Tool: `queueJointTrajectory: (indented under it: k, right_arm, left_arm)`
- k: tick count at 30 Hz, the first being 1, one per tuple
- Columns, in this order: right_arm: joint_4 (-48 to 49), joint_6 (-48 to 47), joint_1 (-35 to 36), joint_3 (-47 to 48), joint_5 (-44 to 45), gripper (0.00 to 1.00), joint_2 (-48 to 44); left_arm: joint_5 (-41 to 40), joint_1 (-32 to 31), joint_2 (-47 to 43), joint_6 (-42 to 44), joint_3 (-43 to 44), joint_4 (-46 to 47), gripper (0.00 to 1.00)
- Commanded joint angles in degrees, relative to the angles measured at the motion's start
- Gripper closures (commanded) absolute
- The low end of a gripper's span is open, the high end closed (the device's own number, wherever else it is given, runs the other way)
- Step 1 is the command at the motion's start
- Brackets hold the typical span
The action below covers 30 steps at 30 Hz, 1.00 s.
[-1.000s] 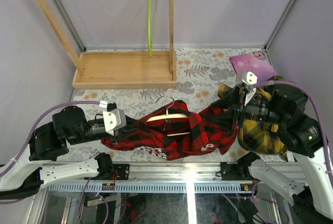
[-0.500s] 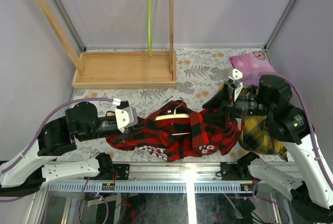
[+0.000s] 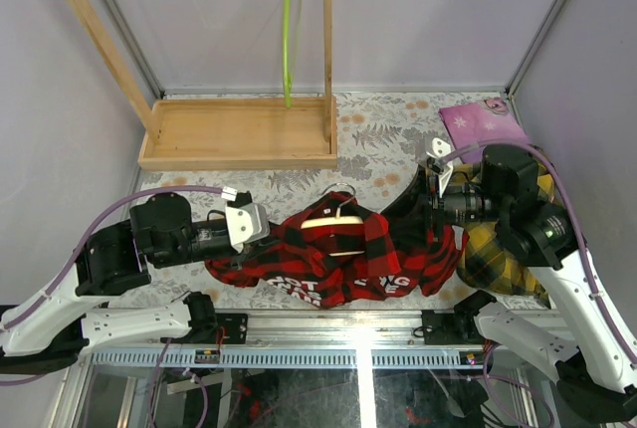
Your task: Place the shirt on the hanger
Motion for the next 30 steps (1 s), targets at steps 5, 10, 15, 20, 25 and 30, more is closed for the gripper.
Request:
queueJointTrajectory:
  k: [5,10,15,20,25,30]
  right_arm:
    - [4.39,0.46,0.13,-0.44,-3.04,0.58,-0.31]
    - [4.29,0.64,0.13,0.35,-3.29,0.8,-0.65]
    - [5.76,3.01,0.14,2.71,-1.09,1.0,-2.27]
    - [5.81,5.39,0.15,7.84,2.69,1.0,-2.88]
    - [4.3,7.04,0.14,15.57,10.86,1.0,-1.5]
    - [3.87,8.28,0.14,23.19,17.17,1.0,0.71]
  left_arm:
    - [-0.58,-0.26,-0.39,1.09,4.53,11.68,1.0]
    - [-0.83,-0.25,0.47,1.46,5.44,11.8,1.0]
    - [-1.46,-0.31,-0.76,0.25,3.86,12.82,0.8]
    - [-3.08,-0.3,-2.95,-1.1,2.78,14.21,0.5]
    - [-6.45,-0.26,-5.45,-3.12,2.31,16.25,0.33]
    - [-13.04,-0.29,-8.84,-5.99,-0.14,18.55,0.26]
